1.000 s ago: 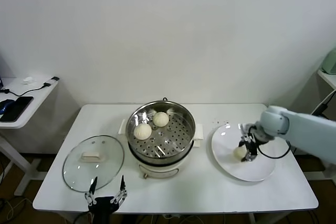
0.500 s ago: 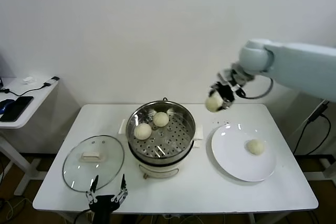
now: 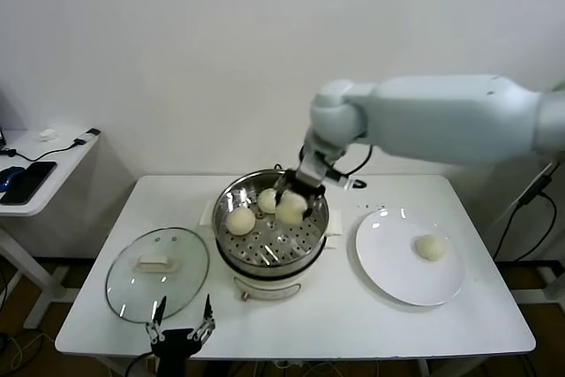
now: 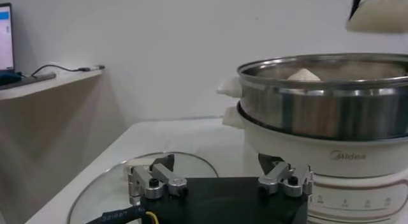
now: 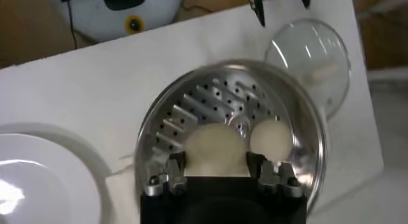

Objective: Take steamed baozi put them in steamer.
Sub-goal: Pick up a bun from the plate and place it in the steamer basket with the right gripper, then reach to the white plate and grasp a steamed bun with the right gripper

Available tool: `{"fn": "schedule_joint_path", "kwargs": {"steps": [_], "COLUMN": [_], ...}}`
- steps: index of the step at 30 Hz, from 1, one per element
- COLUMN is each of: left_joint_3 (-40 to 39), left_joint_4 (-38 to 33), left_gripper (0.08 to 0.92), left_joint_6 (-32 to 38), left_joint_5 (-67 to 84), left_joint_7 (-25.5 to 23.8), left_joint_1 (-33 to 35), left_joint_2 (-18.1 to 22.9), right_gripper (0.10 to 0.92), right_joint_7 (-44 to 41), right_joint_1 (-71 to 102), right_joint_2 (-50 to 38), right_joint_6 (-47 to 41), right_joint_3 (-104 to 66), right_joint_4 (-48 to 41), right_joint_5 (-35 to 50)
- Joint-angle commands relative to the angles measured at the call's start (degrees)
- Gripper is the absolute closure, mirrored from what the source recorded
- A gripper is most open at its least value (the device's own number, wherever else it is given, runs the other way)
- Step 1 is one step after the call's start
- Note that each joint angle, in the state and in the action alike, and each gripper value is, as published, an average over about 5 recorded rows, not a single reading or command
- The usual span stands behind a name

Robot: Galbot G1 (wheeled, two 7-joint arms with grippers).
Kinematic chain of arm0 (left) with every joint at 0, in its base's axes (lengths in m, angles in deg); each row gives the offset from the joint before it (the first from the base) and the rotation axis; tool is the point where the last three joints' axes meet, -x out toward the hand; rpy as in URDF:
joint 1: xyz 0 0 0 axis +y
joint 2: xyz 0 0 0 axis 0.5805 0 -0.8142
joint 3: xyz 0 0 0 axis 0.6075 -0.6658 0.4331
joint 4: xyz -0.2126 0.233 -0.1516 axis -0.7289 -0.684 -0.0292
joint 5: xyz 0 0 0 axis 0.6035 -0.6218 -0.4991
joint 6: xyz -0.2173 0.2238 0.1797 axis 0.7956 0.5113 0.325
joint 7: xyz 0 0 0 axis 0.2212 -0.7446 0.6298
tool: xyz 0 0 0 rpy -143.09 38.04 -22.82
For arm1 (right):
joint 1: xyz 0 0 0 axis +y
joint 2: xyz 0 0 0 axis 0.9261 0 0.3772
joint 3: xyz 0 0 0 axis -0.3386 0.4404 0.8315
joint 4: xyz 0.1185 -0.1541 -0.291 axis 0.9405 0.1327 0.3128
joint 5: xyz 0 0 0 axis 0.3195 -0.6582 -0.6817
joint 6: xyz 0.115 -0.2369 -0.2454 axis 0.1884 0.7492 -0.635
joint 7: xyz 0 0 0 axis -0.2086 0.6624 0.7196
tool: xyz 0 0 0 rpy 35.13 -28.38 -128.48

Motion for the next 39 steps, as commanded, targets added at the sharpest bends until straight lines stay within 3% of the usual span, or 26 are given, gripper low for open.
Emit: {"fn": "schedule_joint_path", "kwargs": {"steps": [1,15,24,34,39], "left_joint_3": [-0.1,0.6,0.5,0.0,0.1], "left_joint_4": [0.3,0.3,-0.2,-0.7,-0.8], "left_gripper": [0.177,0.177,0.177,0.177,0.177], "left_joint_6": [0.0,0.0,-0.1,0.2,0.2], "left_joint_5": [0.1,1.4,1.6,1.2,1.2], "left_joint_7": [0.0,0.0,0.0,0.0,0.0], "left_joint_1": [-0.1,-0.1,0.2,0.7,0.7], "left_joint_2": [0.1,-0.6,-0.8,-0.7,-0.7], "right_gripper": [0.389,0.383,0.230,0.202,0.203], "right_joint_7": [1.8,1.7,1.8,-4.8,-4.3], "right_joint_1": [10.4,13.9,11.5,-1.1,-8.1], "right_joint_2": [8.4,11.8,11.2,2.0,-7.3], "right_joint_6": [9.6,11.7,12.3,11.9,1.5], "right_joint_3": [-0.9,-1.6,-1.2,1.3,8.4], "right_joint_4": [-7.3,-14.7,-13.9,-12.0,-13.6], "right_joint_5": [-6.3,-7.7,-5.2,6.4,17.7]}}
